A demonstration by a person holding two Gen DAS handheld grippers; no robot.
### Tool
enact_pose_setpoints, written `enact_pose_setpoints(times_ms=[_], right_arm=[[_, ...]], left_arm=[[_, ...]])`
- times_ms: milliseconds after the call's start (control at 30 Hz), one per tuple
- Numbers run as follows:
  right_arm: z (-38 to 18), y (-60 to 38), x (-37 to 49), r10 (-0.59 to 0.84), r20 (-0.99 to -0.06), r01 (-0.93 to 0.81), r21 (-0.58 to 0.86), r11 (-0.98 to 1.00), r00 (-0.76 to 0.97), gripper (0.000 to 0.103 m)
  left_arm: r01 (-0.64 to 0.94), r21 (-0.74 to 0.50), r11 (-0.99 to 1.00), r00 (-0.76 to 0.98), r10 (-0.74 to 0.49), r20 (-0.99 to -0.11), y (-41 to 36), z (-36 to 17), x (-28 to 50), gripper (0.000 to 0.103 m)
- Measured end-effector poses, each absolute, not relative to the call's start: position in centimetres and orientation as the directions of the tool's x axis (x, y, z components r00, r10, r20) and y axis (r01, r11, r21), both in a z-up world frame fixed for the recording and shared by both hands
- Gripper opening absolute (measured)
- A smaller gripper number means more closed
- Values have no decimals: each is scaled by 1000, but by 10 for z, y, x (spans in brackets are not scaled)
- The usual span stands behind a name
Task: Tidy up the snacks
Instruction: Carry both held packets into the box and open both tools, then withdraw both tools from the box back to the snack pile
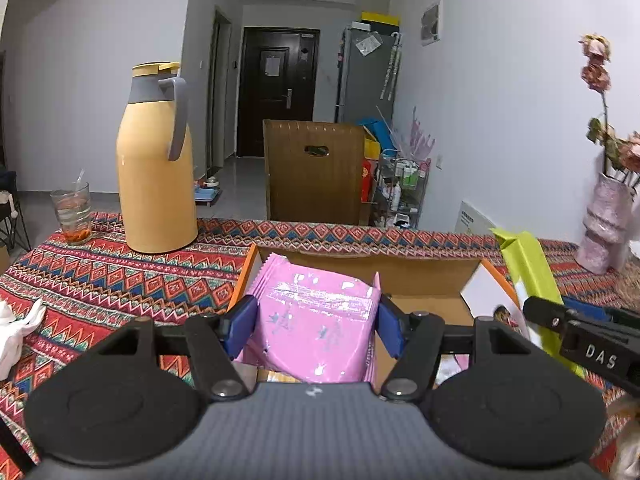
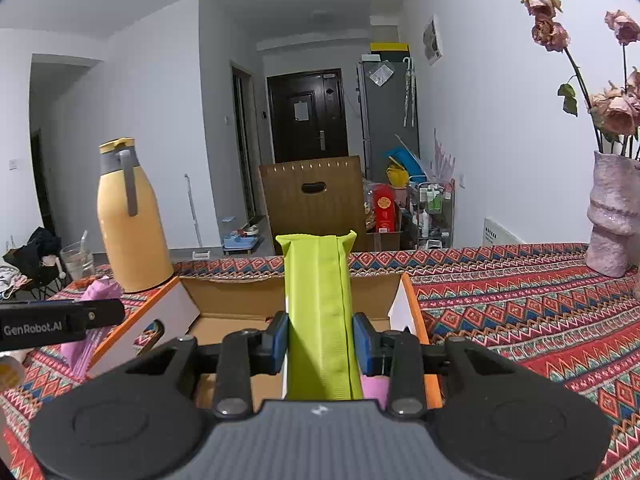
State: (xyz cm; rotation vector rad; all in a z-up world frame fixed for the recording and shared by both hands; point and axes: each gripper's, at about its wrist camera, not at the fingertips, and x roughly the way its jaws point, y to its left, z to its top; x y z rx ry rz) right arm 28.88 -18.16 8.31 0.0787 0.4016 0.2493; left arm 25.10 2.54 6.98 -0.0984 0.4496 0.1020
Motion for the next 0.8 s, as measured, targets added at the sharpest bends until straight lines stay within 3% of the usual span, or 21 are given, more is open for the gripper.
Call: enact_pose_setpoints(times_ms=[600, 667, 700, 767, 800], right_arm=[[36, -175, 333, 219, -469, -174, 138, 975, 856, 33], [36, -174, 334, 224, -473, -177, 142, 974, 852, 34], [36, -174, 333, 221, -471, -173, 143, 974, 854, 34], [36, -175, 332, 221, -469, -170, 148, 974, 855, 48], [36, -176, 331, 219, -463, -166, 153, 974, 859, 62]], left_arm=[[-138, -104, 985, 860, 67, -506, 35, 28, 294, 66], [-128, -109, 986, 867, 58, -495, 34, 30, 291, 70], [-128, -110, 986, 871, 59, -488, 33, 31, 289, 79], [-132, -111, 985, 881, 65, -469, 33, 33, 285, 89], [-132, -112, 985, 884, 65, -464, 33, 34, 283, 92]])
